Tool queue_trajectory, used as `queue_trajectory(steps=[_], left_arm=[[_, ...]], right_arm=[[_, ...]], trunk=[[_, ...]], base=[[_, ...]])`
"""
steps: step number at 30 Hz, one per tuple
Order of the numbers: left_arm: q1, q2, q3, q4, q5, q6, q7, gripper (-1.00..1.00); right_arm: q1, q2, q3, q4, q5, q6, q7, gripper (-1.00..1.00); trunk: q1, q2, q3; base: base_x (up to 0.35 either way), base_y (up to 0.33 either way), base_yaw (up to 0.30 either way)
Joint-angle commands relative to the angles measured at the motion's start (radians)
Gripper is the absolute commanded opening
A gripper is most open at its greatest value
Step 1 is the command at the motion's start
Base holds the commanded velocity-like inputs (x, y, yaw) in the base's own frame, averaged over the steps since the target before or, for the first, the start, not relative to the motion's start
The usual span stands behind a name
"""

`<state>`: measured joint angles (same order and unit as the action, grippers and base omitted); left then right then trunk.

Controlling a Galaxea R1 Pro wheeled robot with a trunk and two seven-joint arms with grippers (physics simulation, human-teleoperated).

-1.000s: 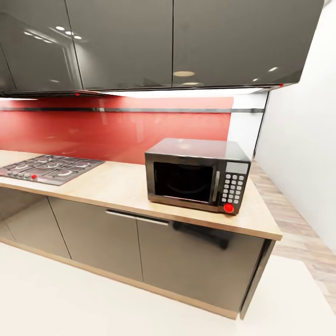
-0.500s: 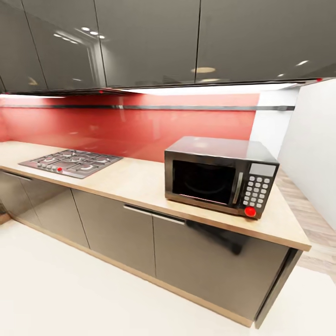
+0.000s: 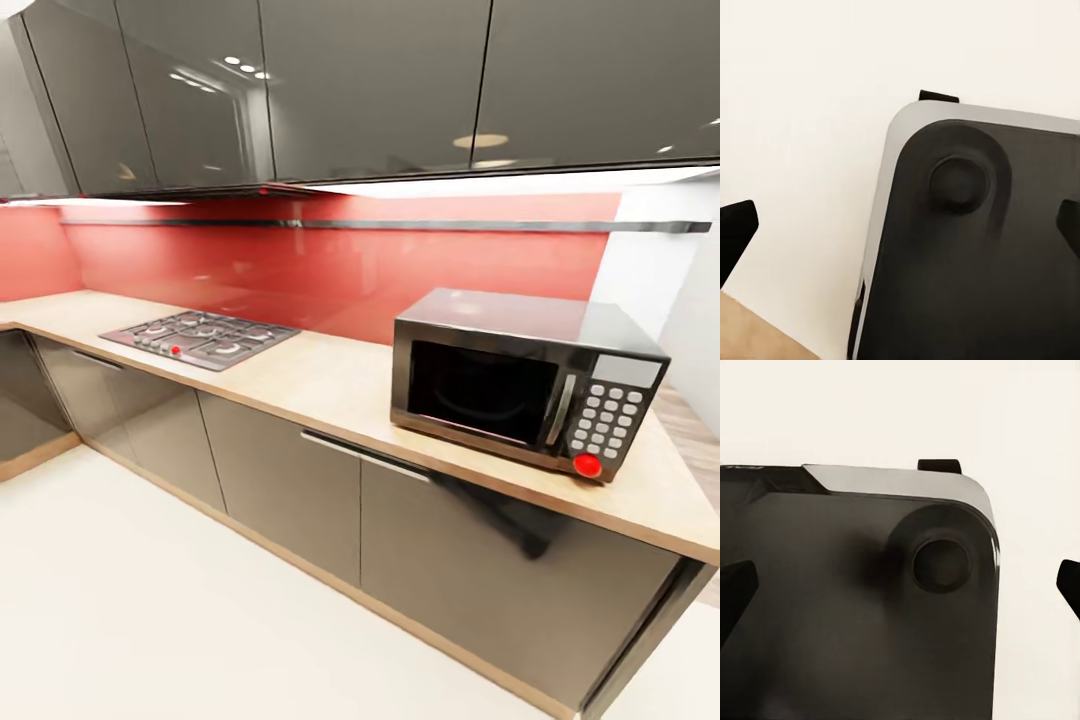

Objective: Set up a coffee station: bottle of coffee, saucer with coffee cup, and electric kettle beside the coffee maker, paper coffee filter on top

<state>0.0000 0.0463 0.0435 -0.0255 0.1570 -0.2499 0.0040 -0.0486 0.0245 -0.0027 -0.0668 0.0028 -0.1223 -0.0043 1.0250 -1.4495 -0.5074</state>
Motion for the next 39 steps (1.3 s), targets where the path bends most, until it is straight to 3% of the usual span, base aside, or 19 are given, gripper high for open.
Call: queue_trajectory(steps=[1, 13, 39], left_arm=[[0.000, 0.000, 0.002, -0.001, 0.000, -0.002, 0.000, 1.00], [0.000, 0.002, -0.006, -0.001, -0.007, -0.003, -0.001, 1.00], [0.001, 0.004, -0.005, 0.001, -0.007, -0.006, -0.001, 1.00]], right_arm=[[0.000, 0.000, 0.000, 0.001, 0.000, -0.003, 0.000, 1.00], [0.000, 0.000, 0.001, 0.001, 0.000, -0.004, 0.000, 1.00], [0.000, 0.000, 0.004, 0.001, 0.000, -0.004, 0.000, 1.00]], trunk=[[0.000, 0.000, -0.002], [0.000, 0.000, -0.008], [0.000, 0.000, -0.022]], base=[[0.000, 0.000, 0.258], [0.022, 0.000, 0.269], [0.306, 0.107, 0.271]])
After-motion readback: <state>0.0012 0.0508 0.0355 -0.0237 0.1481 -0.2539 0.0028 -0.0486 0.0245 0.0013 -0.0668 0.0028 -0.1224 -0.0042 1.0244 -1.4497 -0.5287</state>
